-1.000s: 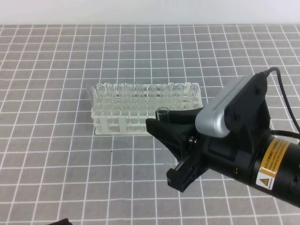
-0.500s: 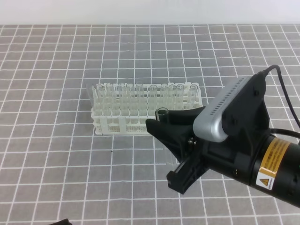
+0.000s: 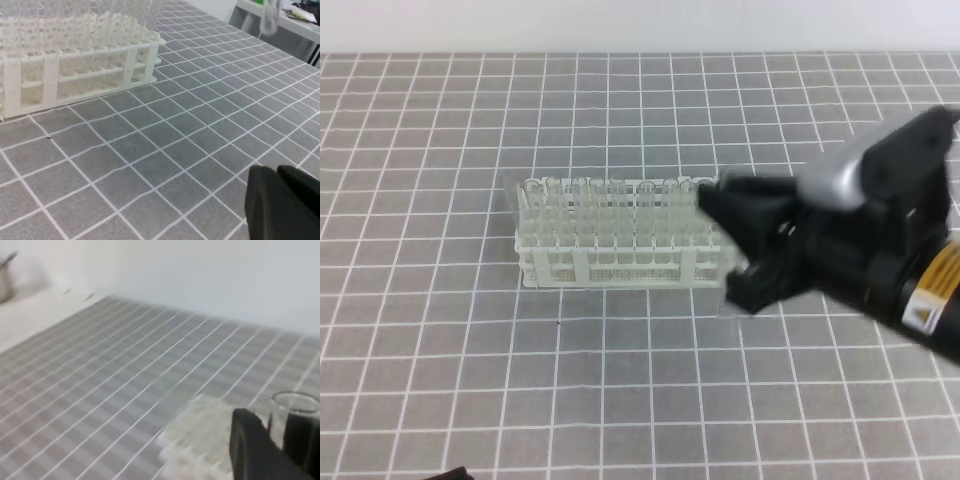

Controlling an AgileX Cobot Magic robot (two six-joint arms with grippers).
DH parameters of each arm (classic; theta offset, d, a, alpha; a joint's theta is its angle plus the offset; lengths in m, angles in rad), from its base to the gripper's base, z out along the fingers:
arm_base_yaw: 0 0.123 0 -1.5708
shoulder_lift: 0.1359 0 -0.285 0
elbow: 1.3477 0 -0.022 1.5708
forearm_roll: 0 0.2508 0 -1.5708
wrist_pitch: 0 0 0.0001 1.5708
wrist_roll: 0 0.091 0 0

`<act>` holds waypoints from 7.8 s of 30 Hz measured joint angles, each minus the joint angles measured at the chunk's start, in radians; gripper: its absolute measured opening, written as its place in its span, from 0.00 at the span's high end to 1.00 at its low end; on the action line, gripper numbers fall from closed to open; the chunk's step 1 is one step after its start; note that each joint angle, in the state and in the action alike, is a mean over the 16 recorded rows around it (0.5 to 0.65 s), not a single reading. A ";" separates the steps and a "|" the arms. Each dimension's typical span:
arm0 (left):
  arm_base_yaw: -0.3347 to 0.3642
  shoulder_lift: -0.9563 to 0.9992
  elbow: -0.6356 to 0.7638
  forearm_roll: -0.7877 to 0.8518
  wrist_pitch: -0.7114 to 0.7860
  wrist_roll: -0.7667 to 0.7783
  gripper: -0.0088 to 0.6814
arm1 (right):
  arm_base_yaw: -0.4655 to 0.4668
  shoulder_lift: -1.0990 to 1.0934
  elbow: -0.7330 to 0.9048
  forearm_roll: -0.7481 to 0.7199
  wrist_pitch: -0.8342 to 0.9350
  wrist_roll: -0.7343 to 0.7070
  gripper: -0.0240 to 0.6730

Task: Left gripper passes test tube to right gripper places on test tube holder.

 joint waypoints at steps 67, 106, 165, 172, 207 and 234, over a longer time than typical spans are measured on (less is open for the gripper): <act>0.000 0.001 0.001 0.000 0.002 0.000 0.99 | -0.090 0.417 -0.060 0.596 -0.583 -0.584 0.82; 0.000 0.001 0.002 0.000 -0.002 0.000 0.99 | -0.092 0.533 -0.060 0.630 -0.685 -0.527 0.82; 0.000 0.000 -0.003 -0.001 0.005 0.001 0.99 | -0.092 0.601 -0.061 0.628 -0.768 -0.523 0.82; -0.001 0.000 -0.004 -0.001 0.008 0.001 0.99 | -0.092 0.603 -0.061 0.628 -0.767 -0.516 0.82; 0.001 0.003 0.003 0.001 -0.001 0.000 0.99 | -0.092 0.221 -0.058 0.672 -0.335 -0.625 0.74; -0.001 -0.001 -0.004 -0.001 0.008 0.001 0.99 | -0.101 -0.506 -0.047 0.619 0.705 -0.678 0.98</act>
